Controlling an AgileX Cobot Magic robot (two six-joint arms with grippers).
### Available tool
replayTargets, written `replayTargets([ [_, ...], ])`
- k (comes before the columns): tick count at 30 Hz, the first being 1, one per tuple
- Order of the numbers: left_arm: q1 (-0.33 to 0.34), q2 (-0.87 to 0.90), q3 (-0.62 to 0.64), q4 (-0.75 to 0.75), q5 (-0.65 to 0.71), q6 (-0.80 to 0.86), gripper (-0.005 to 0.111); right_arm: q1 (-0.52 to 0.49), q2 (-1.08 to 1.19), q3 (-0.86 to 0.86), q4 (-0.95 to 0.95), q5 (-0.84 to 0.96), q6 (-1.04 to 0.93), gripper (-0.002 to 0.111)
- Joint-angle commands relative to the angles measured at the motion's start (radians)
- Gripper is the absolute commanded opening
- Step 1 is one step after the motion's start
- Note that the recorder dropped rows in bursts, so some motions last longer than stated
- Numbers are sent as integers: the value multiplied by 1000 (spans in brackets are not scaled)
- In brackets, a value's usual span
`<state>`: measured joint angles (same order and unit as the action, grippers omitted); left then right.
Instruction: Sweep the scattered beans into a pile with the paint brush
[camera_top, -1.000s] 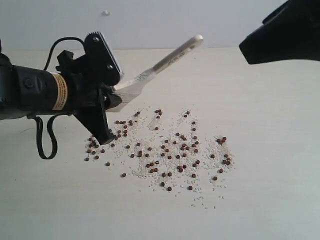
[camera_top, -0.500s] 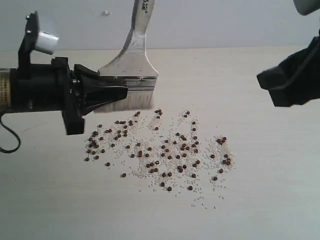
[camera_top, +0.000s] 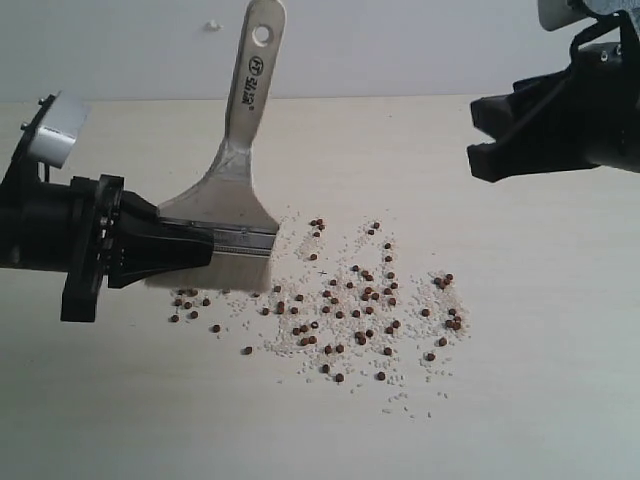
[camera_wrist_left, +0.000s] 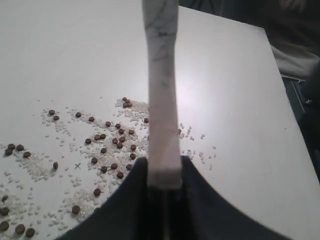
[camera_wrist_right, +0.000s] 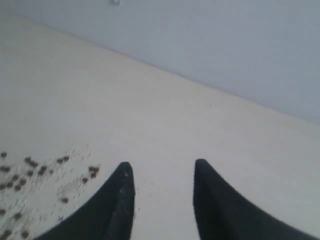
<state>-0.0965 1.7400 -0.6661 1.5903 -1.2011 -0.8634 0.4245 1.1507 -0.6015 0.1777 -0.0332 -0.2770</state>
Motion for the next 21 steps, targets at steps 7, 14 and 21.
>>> replayTargets([
  [7,6,17,3,-6,-20,58,0,-173,3,110,123,-290,-6,0],
  [14,6,17,3,-19,-20,70,0,-186,28,84,-178,-76,132,0],
  [21,6,17,3,-19,-20,56,0,-267,135,-103,-162,377,93,0],
])
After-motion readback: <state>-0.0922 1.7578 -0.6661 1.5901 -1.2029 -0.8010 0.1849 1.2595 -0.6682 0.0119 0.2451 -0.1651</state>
